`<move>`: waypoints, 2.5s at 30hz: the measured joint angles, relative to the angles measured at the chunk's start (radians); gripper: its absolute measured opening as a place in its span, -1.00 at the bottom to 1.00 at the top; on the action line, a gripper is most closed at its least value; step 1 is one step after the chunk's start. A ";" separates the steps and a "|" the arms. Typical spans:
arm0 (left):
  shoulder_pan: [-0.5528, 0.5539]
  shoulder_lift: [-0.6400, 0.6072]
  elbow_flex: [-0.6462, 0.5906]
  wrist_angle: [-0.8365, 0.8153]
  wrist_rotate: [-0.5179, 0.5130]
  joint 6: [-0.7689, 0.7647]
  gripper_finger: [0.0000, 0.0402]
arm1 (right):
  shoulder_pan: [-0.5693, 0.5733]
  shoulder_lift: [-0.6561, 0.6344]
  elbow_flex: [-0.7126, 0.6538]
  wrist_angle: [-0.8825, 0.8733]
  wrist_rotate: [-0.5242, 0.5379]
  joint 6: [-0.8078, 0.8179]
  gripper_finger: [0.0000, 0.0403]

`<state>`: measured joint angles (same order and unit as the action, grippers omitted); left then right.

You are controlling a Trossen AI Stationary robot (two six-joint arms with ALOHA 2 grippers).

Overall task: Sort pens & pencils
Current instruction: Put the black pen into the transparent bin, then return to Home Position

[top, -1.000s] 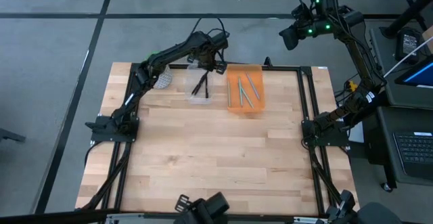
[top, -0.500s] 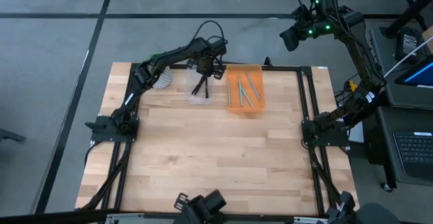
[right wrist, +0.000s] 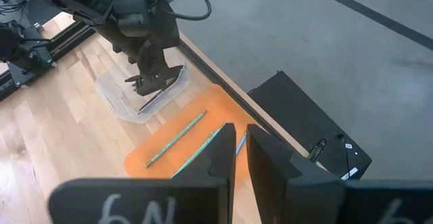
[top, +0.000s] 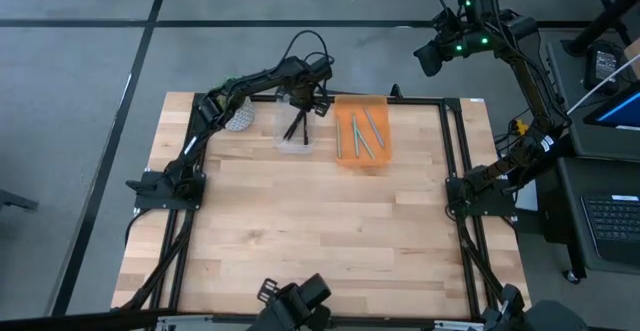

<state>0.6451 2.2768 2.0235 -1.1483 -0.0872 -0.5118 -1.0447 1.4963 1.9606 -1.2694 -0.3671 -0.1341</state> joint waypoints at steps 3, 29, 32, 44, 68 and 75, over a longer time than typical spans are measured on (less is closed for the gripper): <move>0.003 0.000 0.000 0.007 0.001 0.009 -0.93 | 0.000 0.000 0.000 0.000 0.000 0.015 -0.80; -0.059 -0.126 0.001 -0.096 -0.085 0.017 -0.59 | 0.000 0.000 0.000 0.002 -0.001 0.028 -0.80; -0.081 -0.188 0.001 -0.098 -0.096 0.018 -0.58 | 0.000 0.000 0.000 0.008 -0.001 0.046 -0.80; -0.237 -0.433 0.002 -0.207 -0.121 0.051 -0.71 | 0.004 0.000 0.000 0.007 -0.004 0.055 -0.80; -0.664 -0.809 0.002 0.007 -0.098 0.294 -0.99 | 0.472 -0.165 0.001 0.010 -0.492 -0.026 -0.80; -0.822 -0.820 -0.059 0.105 -0.137 0.305 -0.93 | 0.774 -0.247 -0.060 0.106 -0.377 0.024 -0.80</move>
<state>-0.1764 1.4573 1.9649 -1.0432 -0.2245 -0.2072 -0.2704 1.2494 1.9009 -1.1631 -0.7442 -0.1099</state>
